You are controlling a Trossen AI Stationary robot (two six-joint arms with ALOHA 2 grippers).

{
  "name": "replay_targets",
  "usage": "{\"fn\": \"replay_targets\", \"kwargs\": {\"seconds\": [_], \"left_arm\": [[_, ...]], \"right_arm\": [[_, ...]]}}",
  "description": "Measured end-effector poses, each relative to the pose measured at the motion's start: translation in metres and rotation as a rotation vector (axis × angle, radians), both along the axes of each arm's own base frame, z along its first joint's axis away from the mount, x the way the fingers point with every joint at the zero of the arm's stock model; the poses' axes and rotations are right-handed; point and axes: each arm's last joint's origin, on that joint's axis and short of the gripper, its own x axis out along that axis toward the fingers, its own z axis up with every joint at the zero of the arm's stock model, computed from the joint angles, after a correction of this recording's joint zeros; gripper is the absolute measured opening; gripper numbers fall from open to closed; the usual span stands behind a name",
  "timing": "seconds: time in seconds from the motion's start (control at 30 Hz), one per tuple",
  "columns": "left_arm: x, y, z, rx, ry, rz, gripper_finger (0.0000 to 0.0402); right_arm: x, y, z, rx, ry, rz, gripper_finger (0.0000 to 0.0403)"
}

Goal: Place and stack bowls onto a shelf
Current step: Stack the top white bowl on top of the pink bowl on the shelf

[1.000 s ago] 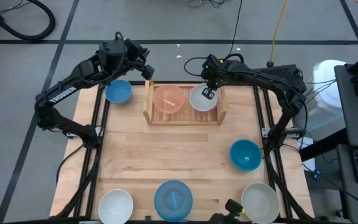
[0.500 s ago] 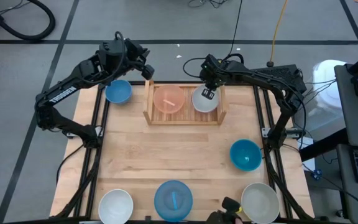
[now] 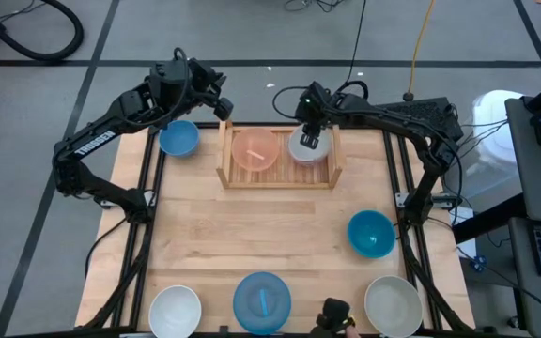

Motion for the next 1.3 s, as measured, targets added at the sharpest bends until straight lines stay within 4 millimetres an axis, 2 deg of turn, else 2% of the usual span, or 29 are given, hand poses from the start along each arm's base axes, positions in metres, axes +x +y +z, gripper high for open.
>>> {"fn": "replay_targets", "kwargs": {"seconds": [0.1,0.17,0.23,0.33,0.4,0.73,1.07,1.3], "left_arm": [[0.000,0.000,0.000,0.000,0.000,-0.001,0.0053],[0.000,0.000,0.000,0.000,0.000,-0.001,0.0053],[0.000,0.000,0.000,0.000,0.000,-0.001,0.0053],[0.000,0.000,0.000,0.000,0.000,-0.001,0.0053],[0.000,0.000,0.000,0.000,0.000,-0.001,0.0053],[0.000,0.000,0.000,0.000,0.000,0.000,0.0053],[0.000,0.000,0.000,0.000,0.001,0.000,0.0053],[0.000,0.000,0.000,0.000,0.001,0.000,0.0053]], "right_arm": [[0.000,0.001,0.000,-0.036,0.028,0.000,0.0147],[0.000,0.000,0.001,-0.084,0.055,-0.022,0.0132],[0.001,-0.002,0.003,-0.126,0.058,-0.047,0.0102],[0.001,-0.005,0.004,-0.144,0.035,-0.066,0.0033],[0.001,-0.006,0.004,-0.143,0.029,-0.077,0.0010],[-0.003,-0.004,0.000,-0.098,0.053,-0.113,0.0000],[-0.012,0.005,-0.040,-0.047,0.134,-0.121,0.0000],[-0.010,0.008,-0.043,-0.065,0.135,-0.114,0.0000]]}}
